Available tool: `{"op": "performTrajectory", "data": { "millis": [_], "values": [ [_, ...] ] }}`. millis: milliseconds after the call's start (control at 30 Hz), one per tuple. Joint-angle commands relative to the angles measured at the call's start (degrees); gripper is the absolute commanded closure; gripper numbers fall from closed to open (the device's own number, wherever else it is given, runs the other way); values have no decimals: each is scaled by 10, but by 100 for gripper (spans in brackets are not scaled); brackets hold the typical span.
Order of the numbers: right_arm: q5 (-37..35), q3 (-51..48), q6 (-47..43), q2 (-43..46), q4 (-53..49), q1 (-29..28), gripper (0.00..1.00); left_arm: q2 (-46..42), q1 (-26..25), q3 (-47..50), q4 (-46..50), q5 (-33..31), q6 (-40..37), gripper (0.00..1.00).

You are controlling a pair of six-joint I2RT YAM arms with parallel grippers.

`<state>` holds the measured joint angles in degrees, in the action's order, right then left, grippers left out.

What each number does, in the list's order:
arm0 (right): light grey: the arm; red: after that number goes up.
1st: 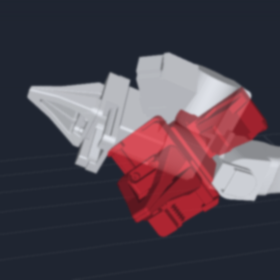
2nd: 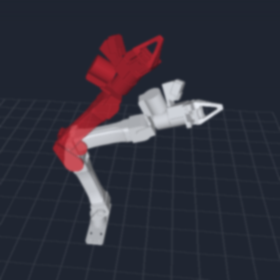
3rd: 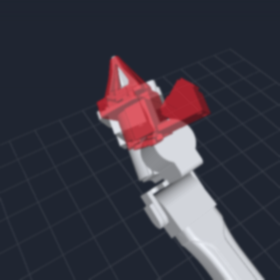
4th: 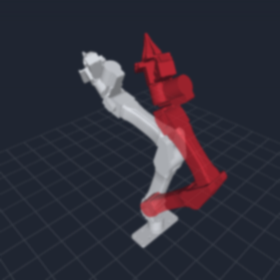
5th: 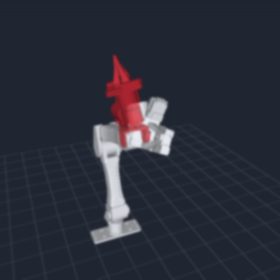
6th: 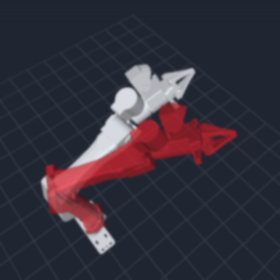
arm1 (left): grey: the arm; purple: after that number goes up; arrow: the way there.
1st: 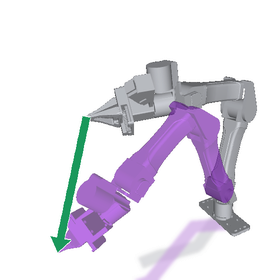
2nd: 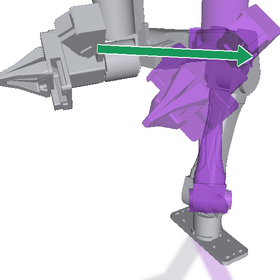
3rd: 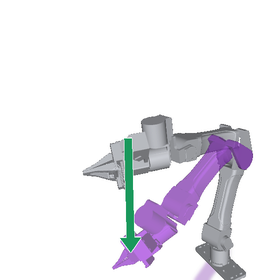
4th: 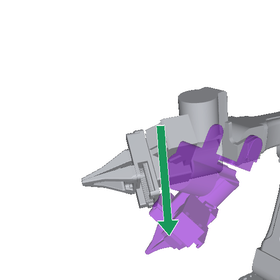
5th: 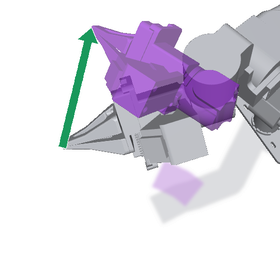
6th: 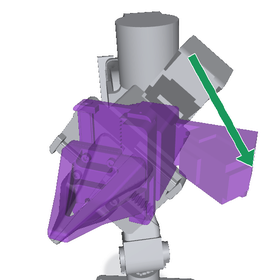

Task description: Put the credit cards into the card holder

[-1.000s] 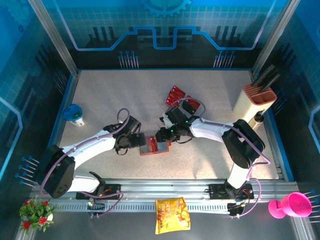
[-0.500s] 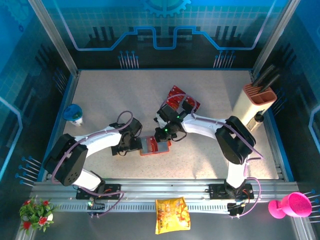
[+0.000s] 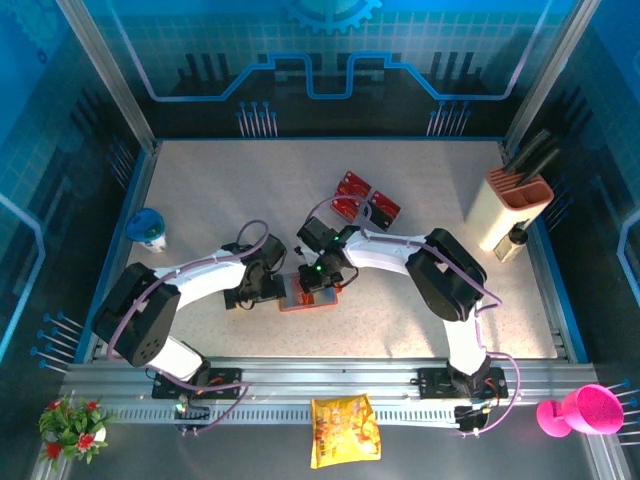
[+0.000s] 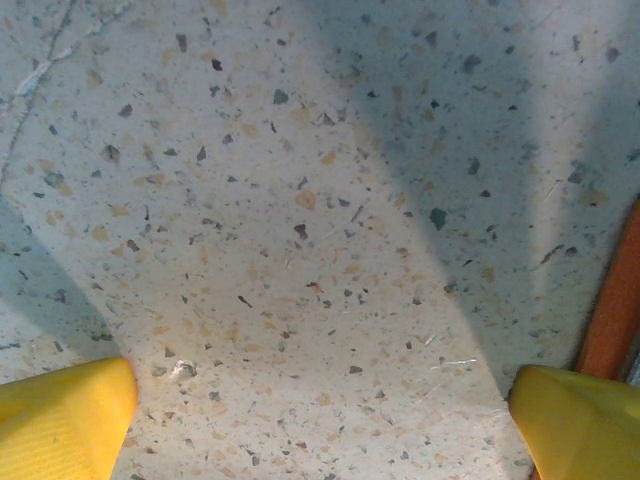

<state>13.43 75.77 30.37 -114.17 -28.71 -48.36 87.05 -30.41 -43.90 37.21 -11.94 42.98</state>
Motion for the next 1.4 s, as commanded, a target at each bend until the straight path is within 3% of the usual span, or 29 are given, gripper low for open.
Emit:
{"op": "performTrajectory", "data": {
  "millis": [0, 233, 533, 1367],
  "values": [
    [2, 21, 0, -21, -20, -15, 92, 22, 2, 4, -24, 6, -10, 1],
    [17, 41, 3, -10, -19, -17, 93, 20, 2, 8, -29, 7, -13, 1],
    [-20, -3, 4, 47, -27, 16, 94, 14, 2, 12, -37, 9, -15, 1],
    [-8, 43, 11, -22, -34, -13, 95, 5, 2, 25, -48, 17, -13, 1]
  ]
}}
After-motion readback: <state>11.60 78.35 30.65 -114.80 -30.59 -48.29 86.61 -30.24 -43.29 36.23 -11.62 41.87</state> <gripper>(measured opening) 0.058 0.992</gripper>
